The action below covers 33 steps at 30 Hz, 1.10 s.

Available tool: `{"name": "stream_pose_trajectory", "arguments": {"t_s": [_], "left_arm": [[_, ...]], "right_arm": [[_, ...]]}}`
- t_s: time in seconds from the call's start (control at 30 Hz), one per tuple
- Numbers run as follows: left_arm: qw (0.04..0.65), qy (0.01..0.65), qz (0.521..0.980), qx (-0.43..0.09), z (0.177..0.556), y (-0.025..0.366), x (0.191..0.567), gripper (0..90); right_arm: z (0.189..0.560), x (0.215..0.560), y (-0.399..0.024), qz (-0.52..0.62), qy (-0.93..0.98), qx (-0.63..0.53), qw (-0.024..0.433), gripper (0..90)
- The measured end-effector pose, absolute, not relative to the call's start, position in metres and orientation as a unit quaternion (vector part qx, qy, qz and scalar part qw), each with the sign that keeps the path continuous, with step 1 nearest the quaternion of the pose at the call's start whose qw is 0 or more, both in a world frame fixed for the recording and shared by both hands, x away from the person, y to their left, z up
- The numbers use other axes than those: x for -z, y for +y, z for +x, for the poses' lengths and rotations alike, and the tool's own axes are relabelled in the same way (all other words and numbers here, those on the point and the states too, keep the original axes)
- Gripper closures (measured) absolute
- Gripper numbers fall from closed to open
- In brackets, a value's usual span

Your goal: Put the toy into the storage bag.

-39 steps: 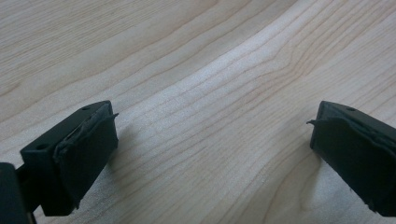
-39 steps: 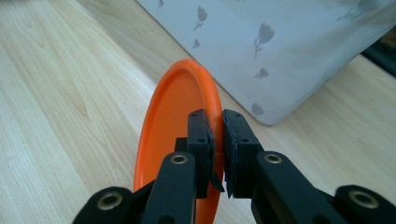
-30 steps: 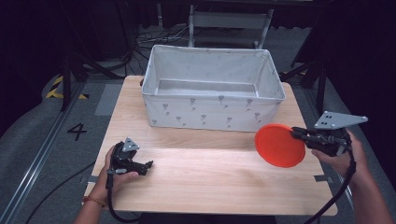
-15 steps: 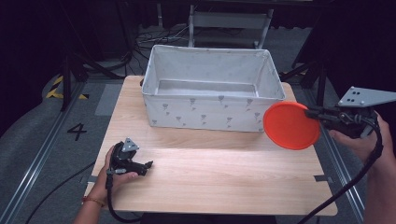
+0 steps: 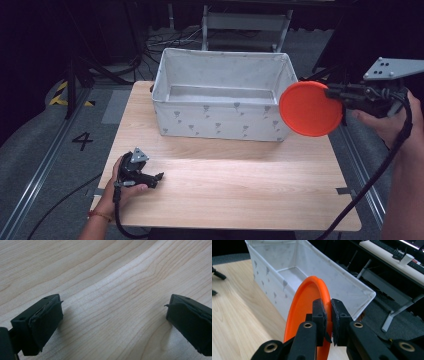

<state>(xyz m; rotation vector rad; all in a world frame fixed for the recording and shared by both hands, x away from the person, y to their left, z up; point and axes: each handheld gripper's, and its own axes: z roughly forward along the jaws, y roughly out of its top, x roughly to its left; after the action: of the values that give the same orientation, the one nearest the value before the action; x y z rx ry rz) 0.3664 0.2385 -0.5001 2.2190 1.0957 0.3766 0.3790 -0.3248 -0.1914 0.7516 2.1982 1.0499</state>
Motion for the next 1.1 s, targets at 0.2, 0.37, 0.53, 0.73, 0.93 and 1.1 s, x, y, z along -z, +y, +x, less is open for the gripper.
{"name": "stream_pose_trajectory", "arguments": {"t_s": [0.2, 0.37, 0.53, 0.73, 0.93, 1.1], "left_arm": [[0.314, 0.416, 0.842, -0.143, 0.366, 0.239, 0.5, 1.1], [0.314, 0.415, 0.842, -0.143, 0.366, 0.239, 0.5, 1.1], [0.314, 0.415, 0.842, -0.143, 0.366, 0.239, 0.5, 1.1], [0.314, 0.416, 0.842, -0.143, 0.366, 0.239, 0.5, 1.1], [0.314, 0.415, 0.842, -0.143, 0.366, 0.239, 0.5, 1.1], [0.314, 0.415, 0.842, -0.143, 0.366, 0.239, 0.5, 1.1]], "right_arm": [[0.401, 0.182, -0.31, 0.28, 0.828, -0.39, 0.29, 82.5], [0.413, 0.176, -0.303, 0.281, 0.826, -0.394, 0.291, 82.5], [0.427, 0.173, -0.296, 0.288, 0.818, -0.401, 0.295, 82.5], [0.448, 0.172, -0.291, 0.302, 0.811, -0.404, 0.296, 82.5], [0.473, 0.181, -0.288, 0.315, 0.808, -0.407, 0.285, 82.4], [0.49, 0.189, -0.288, 0.316, 0.808, -0.407, 0.286, 82.5]]}}
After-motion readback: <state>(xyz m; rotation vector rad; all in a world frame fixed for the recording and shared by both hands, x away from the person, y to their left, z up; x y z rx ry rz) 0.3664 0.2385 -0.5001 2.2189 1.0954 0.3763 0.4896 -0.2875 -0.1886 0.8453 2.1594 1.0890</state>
